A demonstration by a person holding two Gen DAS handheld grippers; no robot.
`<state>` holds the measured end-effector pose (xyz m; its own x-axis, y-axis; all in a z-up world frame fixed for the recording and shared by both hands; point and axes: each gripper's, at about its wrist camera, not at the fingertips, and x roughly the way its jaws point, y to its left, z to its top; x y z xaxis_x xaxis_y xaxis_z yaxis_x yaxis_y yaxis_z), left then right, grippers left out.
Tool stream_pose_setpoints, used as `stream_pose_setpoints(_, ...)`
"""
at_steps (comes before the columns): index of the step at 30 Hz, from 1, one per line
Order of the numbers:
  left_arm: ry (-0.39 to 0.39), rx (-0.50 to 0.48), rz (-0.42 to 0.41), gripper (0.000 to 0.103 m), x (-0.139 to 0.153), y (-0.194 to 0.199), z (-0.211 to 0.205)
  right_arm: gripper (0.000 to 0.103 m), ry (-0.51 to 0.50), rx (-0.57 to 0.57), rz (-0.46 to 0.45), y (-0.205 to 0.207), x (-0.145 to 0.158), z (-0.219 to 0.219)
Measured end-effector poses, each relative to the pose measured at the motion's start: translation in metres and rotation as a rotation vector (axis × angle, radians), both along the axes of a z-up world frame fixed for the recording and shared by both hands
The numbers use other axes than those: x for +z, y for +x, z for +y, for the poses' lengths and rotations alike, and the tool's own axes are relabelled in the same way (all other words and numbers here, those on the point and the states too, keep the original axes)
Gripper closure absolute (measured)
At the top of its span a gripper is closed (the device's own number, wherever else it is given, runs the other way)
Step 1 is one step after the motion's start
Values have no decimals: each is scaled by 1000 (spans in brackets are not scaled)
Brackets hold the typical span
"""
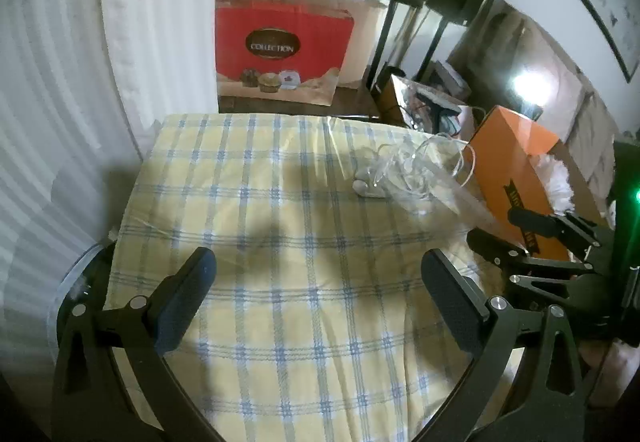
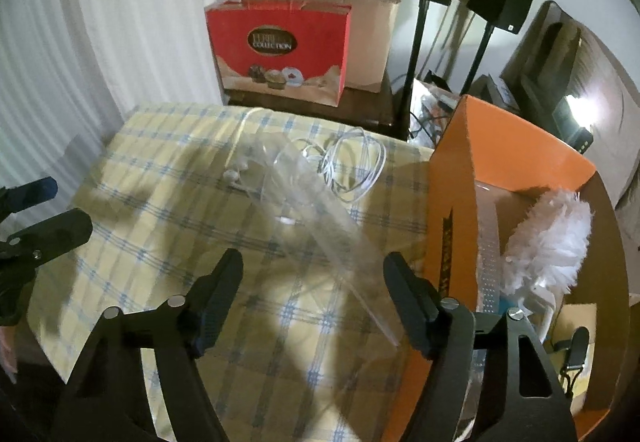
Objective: Organize objects
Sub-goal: 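Move both tools back over the table toward the clear tube and earphones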
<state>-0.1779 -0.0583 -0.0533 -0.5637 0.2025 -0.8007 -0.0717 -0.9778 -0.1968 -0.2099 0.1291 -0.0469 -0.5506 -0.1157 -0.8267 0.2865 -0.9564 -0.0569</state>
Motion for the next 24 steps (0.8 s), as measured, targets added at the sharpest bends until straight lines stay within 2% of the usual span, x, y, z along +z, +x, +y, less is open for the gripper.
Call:
stream_pose_setpoints(8, 7, 2, -19, 1, -9, -8, 5, 42, 29, -9, -22, -7, -8, -4)
stream_pose_setpoints(11, 21, 1, -31, 1, -13, -9, 4, 49, 35, -12, -39, -10, -11, -4)
stream_pose_setpoints(14, 38, -3, -46, 1, -17, -9, 4, 60, 76, -17, -27, -11, -13, -6)
stream_pose_setpoints(18, 69, -8, -74, 1, -24, -10, 5, 86, 77, -20, -17, -13, -9, -3)
stream_pose_setpoints(22, 110, -15, -106, 1, -33, -10, 7, 91, 45, -19, -30, -12, -4, 0)
stream_pose_setpoints(24, 136, -19, -117, 1, -36, -8, 6, 94, -6, -20, -53, -12, -1, 3)
